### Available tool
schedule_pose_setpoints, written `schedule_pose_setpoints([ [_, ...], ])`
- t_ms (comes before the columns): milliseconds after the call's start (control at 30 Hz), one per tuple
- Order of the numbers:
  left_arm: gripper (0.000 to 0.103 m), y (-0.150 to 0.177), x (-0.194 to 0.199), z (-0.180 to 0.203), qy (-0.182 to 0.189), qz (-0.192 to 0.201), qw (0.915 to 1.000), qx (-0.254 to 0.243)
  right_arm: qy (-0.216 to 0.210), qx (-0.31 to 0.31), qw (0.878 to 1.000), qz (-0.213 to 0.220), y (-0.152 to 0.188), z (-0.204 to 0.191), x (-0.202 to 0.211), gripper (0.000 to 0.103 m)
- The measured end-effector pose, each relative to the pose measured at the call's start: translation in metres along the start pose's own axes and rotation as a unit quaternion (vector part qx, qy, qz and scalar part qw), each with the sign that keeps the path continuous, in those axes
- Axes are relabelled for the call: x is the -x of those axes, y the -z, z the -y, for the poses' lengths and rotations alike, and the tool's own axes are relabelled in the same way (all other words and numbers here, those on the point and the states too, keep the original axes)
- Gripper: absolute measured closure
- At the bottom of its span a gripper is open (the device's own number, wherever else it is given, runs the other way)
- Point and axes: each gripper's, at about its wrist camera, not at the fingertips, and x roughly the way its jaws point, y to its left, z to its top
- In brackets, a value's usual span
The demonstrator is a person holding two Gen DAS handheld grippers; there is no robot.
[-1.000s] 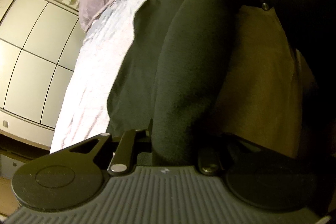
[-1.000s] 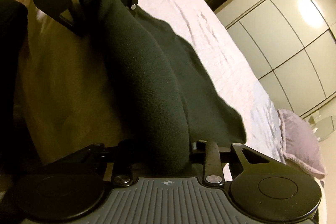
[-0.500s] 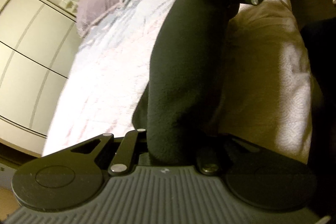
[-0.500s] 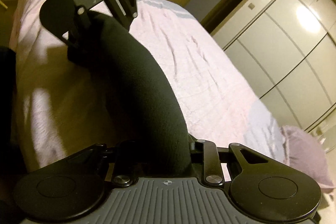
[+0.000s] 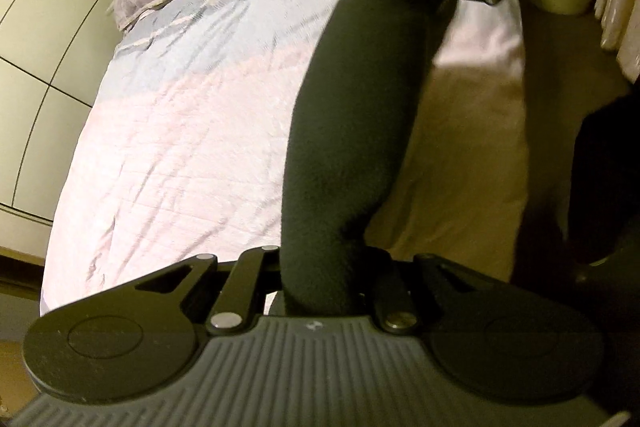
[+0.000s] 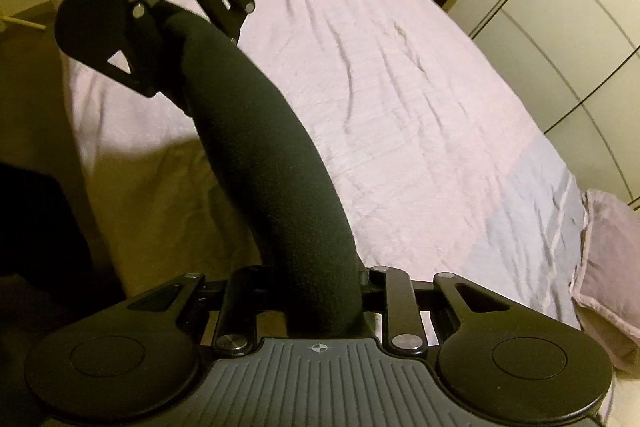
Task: Fold clothes
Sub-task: 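Carry the folded dark green sweater with both grippers toward the clothes stack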
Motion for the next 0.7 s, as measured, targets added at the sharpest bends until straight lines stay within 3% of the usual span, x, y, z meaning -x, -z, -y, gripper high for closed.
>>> schedule_pose_setpoints([
  [200, 0.091, -0.026, 0.047, -0.025, 0.010, 0.025, 0.9996, -0.001, -0.016, -0.001, 1.000, -0.024, -0.029, 0.026, 0.067, 0.078],
  [433, 0.091, -0.050, 0.073, -0.043, 0.017, 0.068, 0.9973, -0.021, 0.034, -0.032, 0.997, -0.058, -0.040, 0.042, 0.098, 0.078],
  [700, 0.091, -0.075, 0.069, -0.049, 0.032, 0.120, 0.9897, -0.070, 0.082, -0.090, 0.988, -0.092, -0.034, 0.044, 0.125, 0.078],
])
